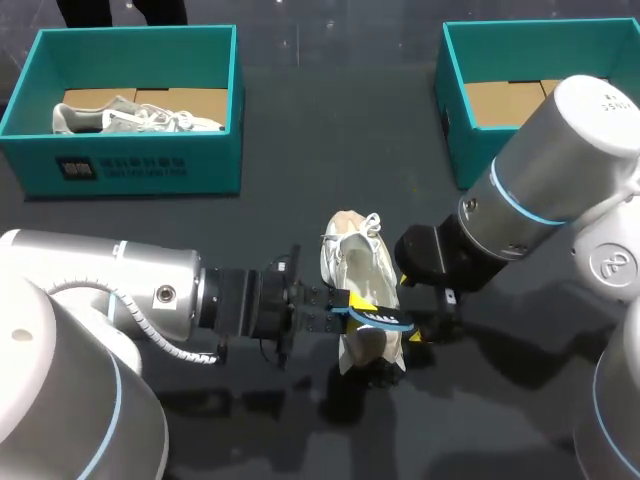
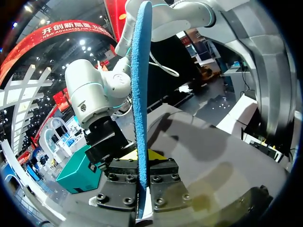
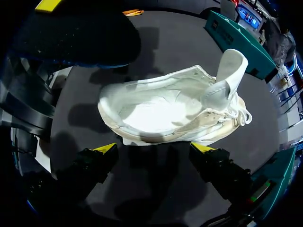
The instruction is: Take the shoe out of the shoebox, open the shoe tongue, remove and reinsert the insole, then place the shoe into the shoebox
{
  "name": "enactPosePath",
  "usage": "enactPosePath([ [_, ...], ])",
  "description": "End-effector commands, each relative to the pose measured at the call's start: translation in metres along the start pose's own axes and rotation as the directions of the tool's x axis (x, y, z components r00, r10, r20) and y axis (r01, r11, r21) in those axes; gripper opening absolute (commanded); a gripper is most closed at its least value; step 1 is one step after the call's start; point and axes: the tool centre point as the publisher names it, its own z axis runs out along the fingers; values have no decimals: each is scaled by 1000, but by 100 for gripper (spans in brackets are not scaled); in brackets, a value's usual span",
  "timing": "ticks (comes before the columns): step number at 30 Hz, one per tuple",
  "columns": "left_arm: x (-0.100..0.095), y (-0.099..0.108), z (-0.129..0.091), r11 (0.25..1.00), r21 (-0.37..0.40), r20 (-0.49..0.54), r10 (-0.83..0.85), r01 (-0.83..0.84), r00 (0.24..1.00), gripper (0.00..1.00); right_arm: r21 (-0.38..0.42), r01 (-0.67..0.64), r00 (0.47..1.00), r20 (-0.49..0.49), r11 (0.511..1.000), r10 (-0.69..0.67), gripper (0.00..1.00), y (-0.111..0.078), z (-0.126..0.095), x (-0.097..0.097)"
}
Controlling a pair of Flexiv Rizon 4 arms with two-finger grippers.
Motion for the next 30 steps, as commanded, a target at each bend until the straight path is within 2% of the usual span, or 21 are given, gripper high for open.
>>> enactPosePath([
  [1,-7,10,13,1000,24,-11,-9,9,1000,0,1,-1,1000,1,1000,1,100,0,0,1],
  [22,-15,30,37,997,42,-25,-64,65,998,0,1,-1,1000,1,1000,1,100,0,0,1],
  [30,-15,30,37,997,42,-25,-64,65,998,0,1,-1,1000,1,1000,1,100,0,0,1],
])
